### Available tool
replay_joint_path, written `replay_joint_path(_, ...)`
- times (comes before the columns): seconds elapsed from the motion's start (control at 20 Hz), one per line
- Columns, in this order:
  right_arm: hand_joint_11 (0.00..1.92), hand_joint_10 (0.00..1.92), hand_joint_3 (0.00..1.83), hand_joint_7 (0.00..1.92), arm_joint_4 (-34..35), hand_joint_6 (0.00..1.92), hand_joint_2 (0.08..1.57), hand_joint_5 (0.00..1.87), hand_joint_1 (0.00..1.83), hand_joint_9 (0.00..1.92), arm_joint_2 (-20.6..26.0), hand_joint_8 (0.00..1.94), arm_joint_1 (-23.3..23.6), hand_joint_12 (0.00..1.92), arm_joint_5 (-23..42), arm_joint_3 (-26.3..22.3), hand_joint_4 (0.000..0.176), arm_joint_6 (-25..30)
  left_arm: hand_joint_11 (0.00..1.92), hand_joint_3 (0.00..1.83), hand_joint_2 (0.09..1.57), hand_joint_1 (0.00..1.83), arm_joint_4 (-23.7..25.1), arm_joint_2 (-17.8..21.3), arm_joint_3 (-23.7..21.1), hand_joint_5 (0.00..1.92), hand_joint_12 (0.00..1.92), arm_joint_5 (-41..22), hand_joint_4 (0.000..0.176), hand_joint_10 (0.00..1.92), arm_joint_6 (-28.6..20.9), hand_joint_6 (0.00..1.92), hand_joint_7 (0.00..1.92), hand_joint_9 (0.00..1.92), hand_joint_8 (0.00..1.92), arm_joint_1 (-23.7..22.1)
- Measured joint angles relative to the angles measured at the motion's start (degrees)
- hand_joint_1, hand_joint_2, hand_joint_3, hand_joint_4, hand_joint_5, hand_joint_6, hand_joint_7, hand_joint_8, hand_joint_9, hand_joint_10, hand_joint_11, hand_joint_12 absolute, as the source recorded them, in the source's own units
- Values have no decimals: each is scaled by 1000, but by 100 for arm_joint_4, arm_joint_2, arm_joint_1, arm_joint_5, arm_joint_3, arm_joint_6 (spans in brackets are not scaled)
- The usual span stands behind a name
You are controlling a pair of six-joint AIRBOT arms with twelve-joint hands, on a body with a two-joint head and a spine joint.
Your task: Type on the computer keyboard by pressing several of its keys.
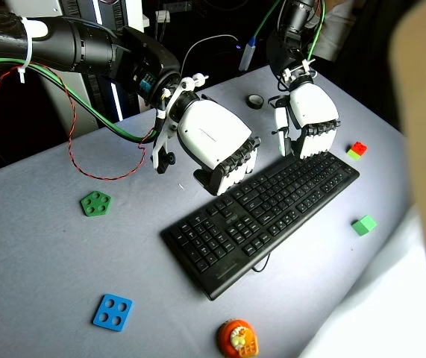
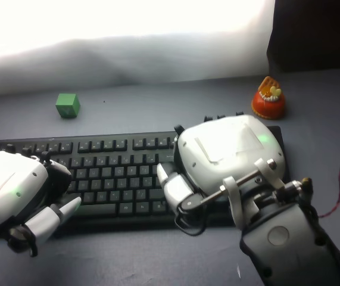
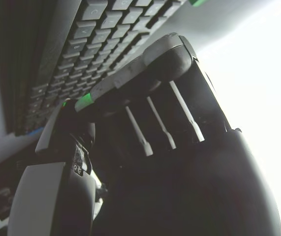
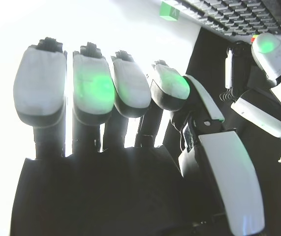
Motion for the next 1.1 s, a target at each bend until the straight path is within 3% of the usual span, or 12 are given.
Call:
replay_joint_path(0.05,16,474,215,536,15,441,1085,381,1,399,-35,190,52,1492,17,20,0,-13,0,236,1185,119,-2,0,0,114,999,17,36,330,7,273,205,135,108,0)
replay_joint_path(0.1,0,354,49,598,13,304,1172,440,0,448,-92,38,63,1525,13,68,0,-4,0,50,1274,134,-35,0,0,196,1025,70,35,183,0,130,255,205,18,-2)
replay_joint_path(0.15,0,311,13,603,111,252,1187,455,0,463,-136,7,87,1533,-15,81,0,-9,0,13,1297,114,2,0,2,212,1023,76,35,124,-2,76,250,217,1,-13)
replay_joint_path(0.25,0,303,11,611,273,244,1190,461,0,468,-164,8,136,1518,-50,85,0,-11,0,9,1299,113,48,4,13,216,1007,44,41,116,0,67,252,227,3,-13)
replay_joint_path(0.6,0,288,7,599,780,223,1194,470,0,478,-575,5,240,1497,-286,664,0,-15,0,5,1303,130,22,116,4,221,998,90,34,66,-92,28,244,238,2,214)
replay_joint_path(0.75,0,305,5,666,791,227,1200,526,0,530,-796,23,243,1579,-417,1014,0,-11,0,1,1300,114,31,116,4,290,1072,111,23,68,-98,40,313,291,16,450)
replay_joint_path(0.95,43,843,0,832,463,202,1213,614,8,474,-1108,45,101,1711,-538,1360,0,-7,0,0,1296,149,52,61,-7,426,1147,129,0,89,-105,75,449,357,36,590)
replay_joint_path(1.05,41,945,1,859,363,195,1214,633,9,460,-1309,57,17,1734,-616,1600,0,4,0,0,1288,183,52,39,-7,517,1203,90,0,107,-107,105,507,389,46,619)
replay_joint_path(1.1,46,1078,0,894,396,223,1216,734,21,419,-1425,89,4,1772,-651,1746,0,9,0,0,1288,185,76,39,-7,703,1268,39,0,134,-107,176,595,424,69,619)
